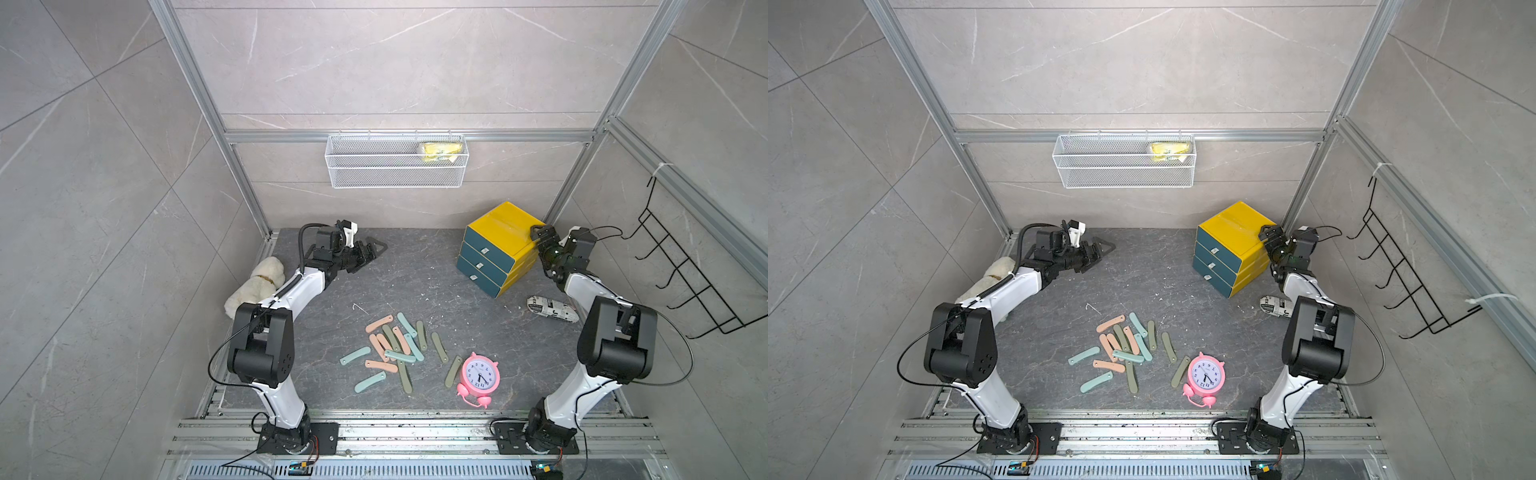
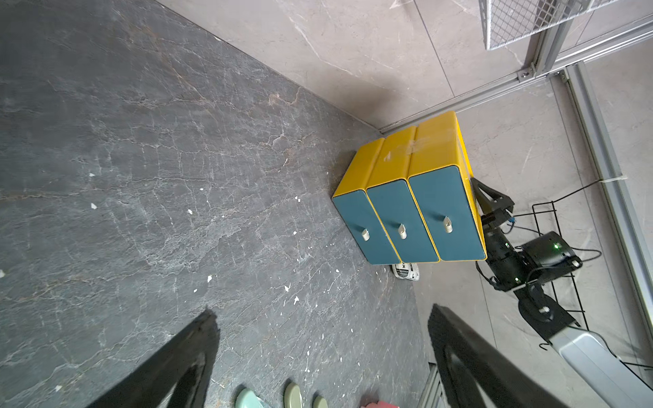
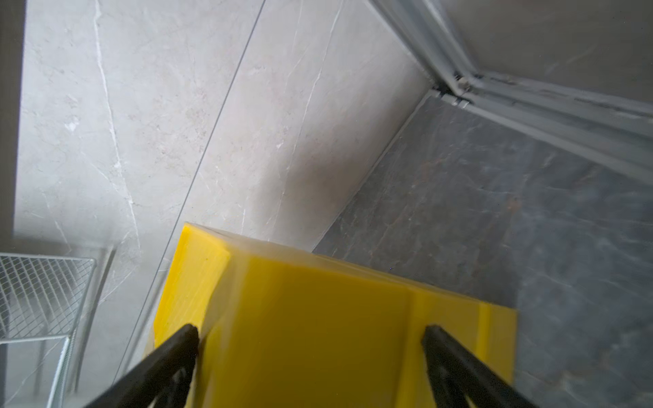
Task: Place the fruit knives into the drawer by color
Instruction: Move the storage box to the center of the board.
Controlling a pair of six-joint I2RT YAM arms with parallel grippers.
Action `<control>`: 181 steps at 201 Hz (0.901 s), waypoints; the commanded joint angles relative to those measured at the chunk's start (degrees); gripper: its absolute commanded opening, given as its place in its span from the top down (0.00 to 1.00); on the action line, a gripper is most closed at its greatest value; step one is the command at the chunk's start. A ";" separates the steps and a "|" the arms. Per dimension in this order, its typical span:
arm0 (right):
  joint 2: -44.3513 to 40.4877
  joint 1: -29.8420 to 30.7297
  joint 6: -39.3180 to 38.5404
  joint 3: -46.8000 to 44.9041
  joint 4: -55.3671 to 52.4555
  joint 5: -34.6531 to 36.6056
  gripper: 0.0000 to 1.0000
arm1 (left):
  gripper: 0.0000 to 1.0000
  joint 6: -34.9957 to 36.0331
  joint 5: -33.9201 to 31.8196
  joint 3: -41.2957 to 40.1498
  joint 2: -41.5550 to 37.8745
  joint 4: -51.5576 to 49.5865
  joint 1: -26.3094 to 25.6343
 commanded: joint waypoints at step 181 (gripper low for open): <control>13.01 20.74 -10.84 21.11 -10.05 -20.16 0.00 | 0.08 0.17 0.34 23.03 18.35 1.76 -0.59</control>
